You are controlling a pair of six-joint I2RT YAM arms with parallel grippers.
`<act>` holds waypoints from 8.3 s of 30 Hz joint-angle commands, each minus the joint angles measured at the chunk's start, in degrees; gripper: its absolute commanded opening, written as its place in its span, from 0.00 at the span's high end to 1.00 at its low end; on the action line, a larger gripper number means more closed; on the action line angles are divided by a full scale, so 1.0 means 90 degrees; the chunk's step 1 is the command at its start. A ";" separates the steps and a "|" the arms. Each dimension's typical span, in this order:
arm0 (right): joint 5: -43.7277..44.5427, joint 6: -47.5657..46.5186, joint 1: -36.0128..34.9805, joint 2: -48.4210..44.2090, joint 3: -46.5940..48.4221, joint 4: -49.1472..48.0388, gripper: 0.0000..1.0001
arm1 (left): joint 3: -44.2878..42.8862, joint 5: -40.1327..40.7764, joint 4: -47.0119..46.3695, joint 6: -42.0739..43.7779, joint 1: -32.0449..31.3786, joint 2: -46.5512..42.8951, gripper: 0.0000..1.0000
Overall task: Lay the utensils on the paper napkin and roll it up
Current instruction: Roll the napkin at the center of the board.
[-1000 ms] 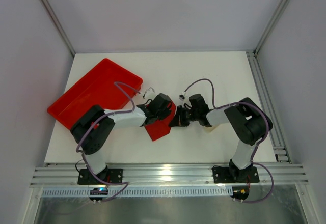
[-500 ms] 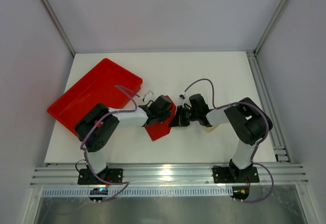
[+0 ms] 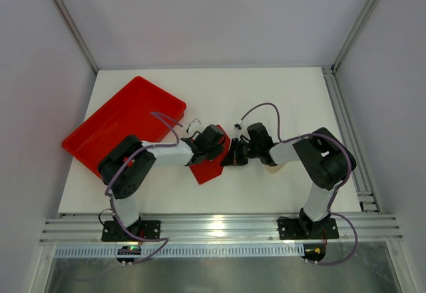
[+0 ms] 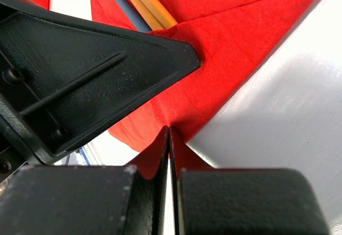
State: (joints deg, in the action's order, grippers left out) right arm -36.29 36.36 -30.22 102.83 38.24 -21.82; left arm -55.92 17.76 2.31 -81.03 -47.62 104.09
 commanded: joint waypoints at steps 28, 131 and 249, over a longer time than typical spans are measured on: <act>0.0410 -0.0222 -0.0060 -0.0019 -0.0137 0.0179 0.96 | 0.0364 0.0088 -0.0774 0.0166 0.0173 -0.0355 1.00; -0.1368 -0.3542 0.0809 0.3301 0.6308 0.5111 0.62 | 0.0022 -0.0342 0.0691 0.0410 0.0252 0.0055 1.00; -0.2042 -0.1081 0.0477 0.1749 0.4580 0.2982 0.96 | 0.0217 0.0341 0.0740 0.0722 0.0056 -0.0209 1.00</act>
State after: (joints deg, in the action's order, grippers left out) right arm -55.59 24.93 -25.12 122.04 80.38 5.39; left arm -55.46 18.09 4.95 -76.07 -46.76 103.31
